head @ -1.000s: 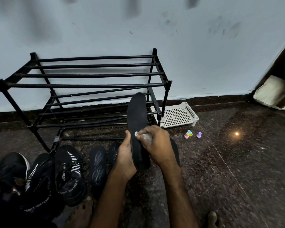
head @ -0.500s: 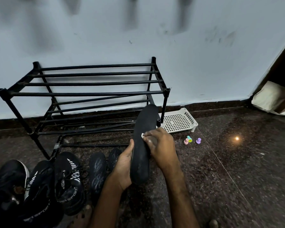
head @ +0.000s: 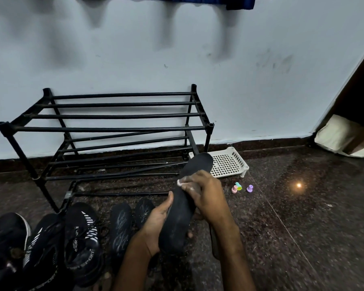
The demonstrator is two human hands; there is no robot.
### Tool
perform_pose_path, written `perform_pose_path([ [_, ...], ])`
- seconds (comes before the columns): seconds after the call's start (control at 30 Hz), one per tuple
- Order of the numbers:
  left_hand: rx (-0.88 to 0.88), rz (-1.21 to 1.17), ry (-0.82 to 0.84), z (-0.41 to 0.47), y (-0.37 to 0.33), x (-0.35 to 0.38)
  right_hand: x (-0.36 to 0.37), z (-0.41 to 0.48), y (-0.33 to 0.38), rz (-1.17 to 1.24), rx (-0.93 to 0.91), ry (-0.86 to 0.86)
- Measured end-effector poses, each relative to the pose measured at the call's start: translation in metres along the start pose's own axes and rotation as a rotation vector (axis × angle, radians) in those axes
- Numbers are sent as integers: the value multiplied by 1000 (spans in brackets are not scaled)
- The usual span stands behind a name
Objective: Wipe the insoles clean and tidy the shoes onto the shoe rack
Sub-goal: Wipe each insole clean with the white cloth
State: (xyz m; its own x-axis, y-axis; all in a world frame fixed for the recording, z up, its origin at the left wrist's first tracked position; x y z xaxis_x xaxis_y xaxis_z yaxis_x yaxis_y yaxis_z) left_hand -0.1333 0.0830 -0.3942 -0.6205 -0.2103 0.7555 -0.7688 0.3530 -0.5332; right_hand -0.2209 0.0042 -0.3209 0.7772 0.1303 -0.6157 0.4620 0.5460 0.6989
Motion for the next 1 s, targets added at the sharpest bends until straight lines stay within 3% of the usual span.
perform_pose_path([
  [0.13,31,-19,-5,1,-6,1,19,-21,-2,80,75,364],
  [0.2,20,17,-3,-1,-8,0,22,-24,-2,74,75,395],
  [0.3,-5,105,1,-1,-9,-5,3,-12,-8,-27,57,119],
  [0.4,-35,188,23,-6,-10,-7,-29,-7,-28,-120,210,-219],
  [0.53,-22,199,27,-8,-13,-4,-41,-24,-40,-101,278,-429],
  [0.6,-5,180,2,-5,-14,-6,-31,-28,-30,3,182,-428],
  [0.7,4,165,-15,-3,-12,-11,1,-24,-14,72,31,-261],
  [0.9,18,215,-52,-2,-19,-22,14,-42,-59,-123,336,-286],
  [1.0,31,187,-50,0,-23,-22,5,-46,-60,-82,351,-391],
])
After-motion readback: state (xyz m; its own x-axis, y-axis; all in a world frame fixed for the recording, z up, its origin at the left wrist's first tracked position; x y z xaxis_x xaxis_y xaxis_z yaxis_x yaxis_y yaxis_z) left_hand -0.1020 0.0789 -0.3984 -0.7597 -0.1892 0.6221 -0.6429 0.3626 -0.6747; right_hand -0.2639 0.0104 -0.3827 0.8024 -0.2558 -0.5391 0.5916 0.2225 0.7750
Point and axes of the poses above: each hand's wrist, its own z-axis towards the middle knuckle, its own x-axis out of the palm, y = z × x, the point moved 6 cm from there along z, towards the middle knuckle, and after that the axes turned 1 degree about -z, right-handed, at the moved point
